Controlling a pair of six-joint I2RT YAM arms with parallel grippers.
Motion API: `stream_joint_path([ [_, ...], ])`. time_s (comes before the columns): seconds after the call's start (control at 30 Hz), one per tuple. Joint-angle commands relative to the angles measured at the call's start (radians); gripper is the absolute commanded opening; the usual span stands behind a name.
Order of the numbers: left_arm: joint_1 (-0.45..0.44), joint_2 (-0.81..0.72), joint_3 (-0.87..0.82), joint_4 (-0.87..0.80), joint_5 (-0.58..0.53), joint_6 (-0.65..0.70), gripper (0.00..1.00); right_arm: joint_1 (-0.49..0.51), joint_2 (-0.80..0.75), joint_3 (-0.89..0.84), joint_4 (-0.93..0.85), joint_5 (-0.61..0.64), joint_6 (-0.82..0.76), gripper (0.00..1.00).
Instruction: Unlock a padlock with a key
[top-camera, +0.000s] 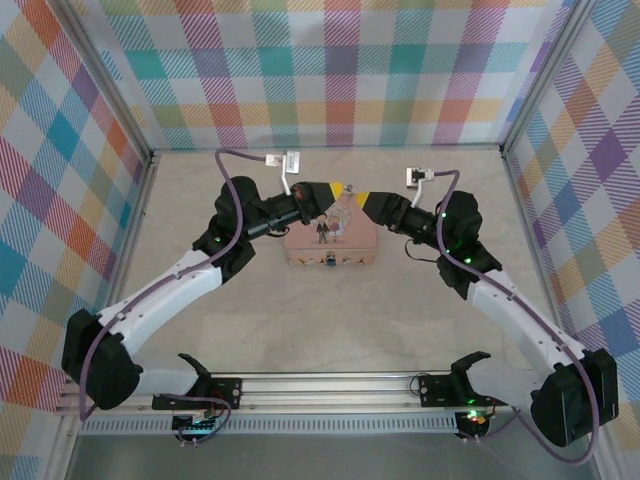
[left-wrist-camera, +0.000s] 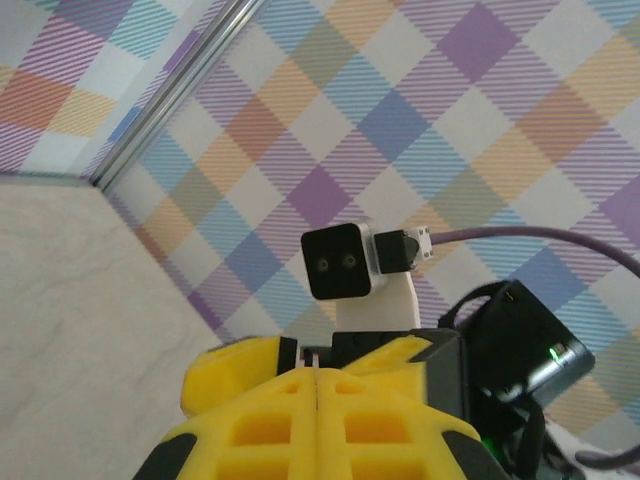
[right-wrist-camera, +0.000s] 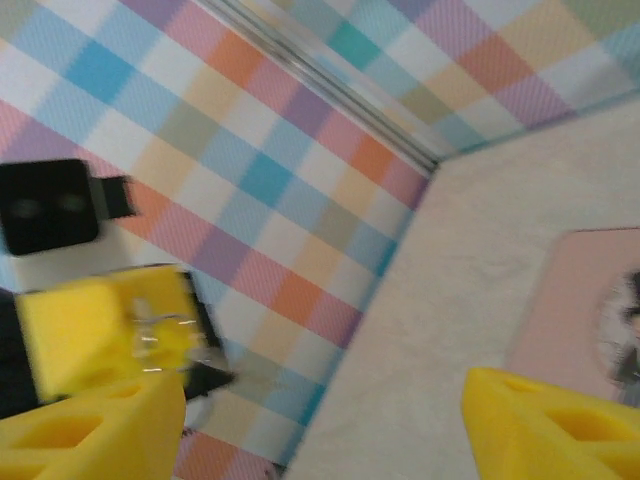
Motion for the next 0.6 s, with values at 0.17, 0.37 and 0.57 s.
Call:
stream_joint_path([
  [0.17,0.016,-0.074,0.052,-0.435,0.038,0.205,0.0,-0.063,-0.013,0.076,-0.383,-0.04,-0.234,1.0],
  [0.37,0.017,-0.066,0.05,-0.504,0.142,0.226,0.0,-0.081,0.013,0.044,-0.278,-0.264,-0.246,0.86],
  [0.57,0.019,-0.06,0.023,-0.423,0.223,0.217,0.0,-0.08,0.04,-0.042,0.019,-0.41,-0.102,0.44],
])
